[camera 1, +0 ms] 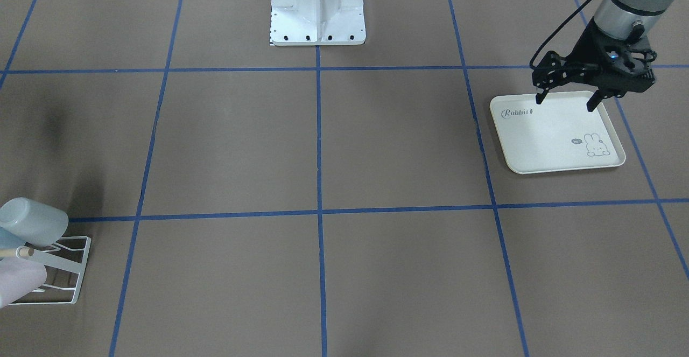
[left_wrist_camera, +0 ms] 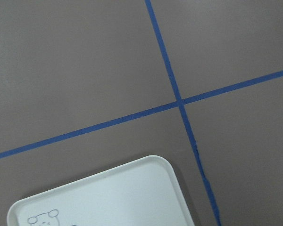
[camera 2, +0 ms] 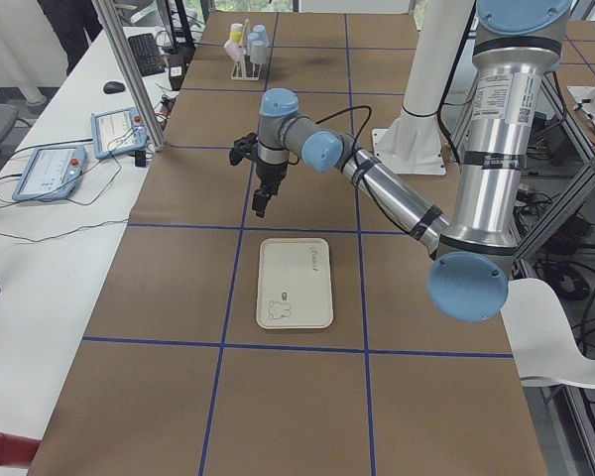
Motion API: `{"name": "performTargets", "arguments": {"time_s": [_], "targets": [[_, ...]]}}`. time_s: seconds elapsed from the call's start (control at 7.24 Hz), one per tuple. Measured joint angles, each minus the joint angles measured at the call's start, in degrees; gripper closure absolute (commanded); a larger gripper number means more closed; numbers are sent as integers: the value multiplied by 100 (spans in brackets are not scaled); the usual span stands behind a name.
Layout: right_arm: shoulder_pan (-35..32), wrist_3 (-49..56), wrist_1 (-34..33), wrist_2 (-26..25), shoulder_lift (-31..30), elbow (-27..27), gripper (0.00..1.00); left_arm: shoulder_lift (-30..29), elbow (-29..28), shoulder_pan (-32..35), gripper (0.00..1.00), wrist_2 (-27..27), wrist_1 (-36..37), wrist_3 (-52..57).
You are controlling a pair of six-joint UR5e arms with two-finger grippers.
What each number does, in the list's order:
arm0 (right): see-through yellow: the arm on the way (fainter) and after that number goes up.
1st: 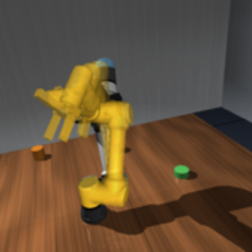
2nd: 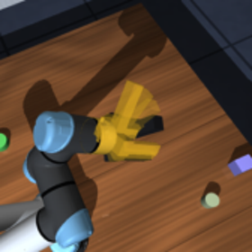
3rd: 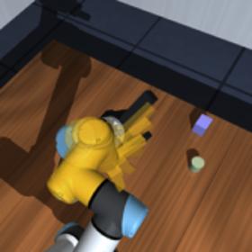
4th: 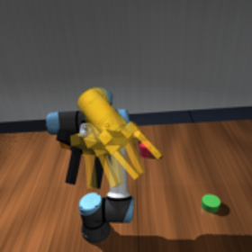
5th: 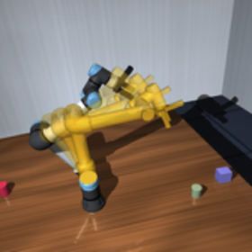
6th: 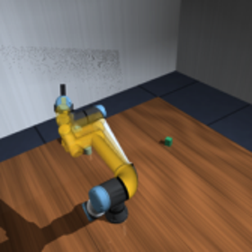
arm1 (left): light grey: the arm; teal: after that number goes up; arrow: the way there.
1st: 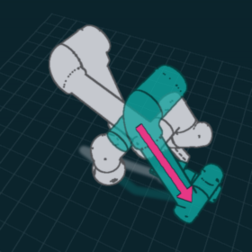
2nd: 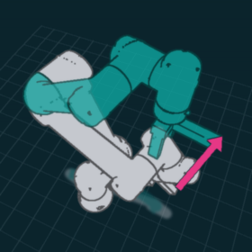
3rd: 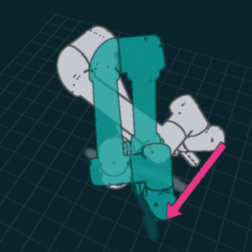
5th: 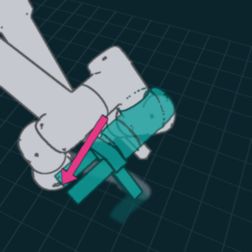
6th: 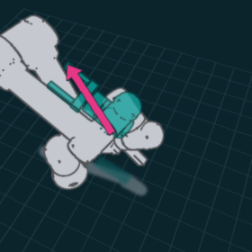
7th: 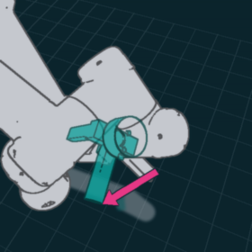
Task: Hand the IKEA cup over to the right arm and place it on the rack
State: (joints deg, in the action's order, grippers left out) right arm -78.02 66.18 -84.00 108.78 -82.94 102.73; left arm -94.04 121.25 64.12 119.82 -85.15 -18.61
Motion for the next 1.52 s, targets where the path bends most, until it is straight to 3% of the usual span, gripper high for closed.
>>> {"name": "performTargets", "arguments": {"time_s": [0.28, 0.83, 1.11, 1.52], "targets": [[-200, -673, -137, 365, -75, 6, 0, 352, -40, 590, 0, -1, 45, 960], [-503, -3755, -83, 660, -586, 33, 0, 803, -447, 1436, 0, 104, 66, 1881], [-839, -4818, -76, 1370, -998, -10, 0, 913, -1015, 1903, 0, 630, 60, 2226], [-1055, -5088, -105, 1989, -1598, -89, 0, 1140, -1654, 2316, 0, 1365, -3, 2457]]}}
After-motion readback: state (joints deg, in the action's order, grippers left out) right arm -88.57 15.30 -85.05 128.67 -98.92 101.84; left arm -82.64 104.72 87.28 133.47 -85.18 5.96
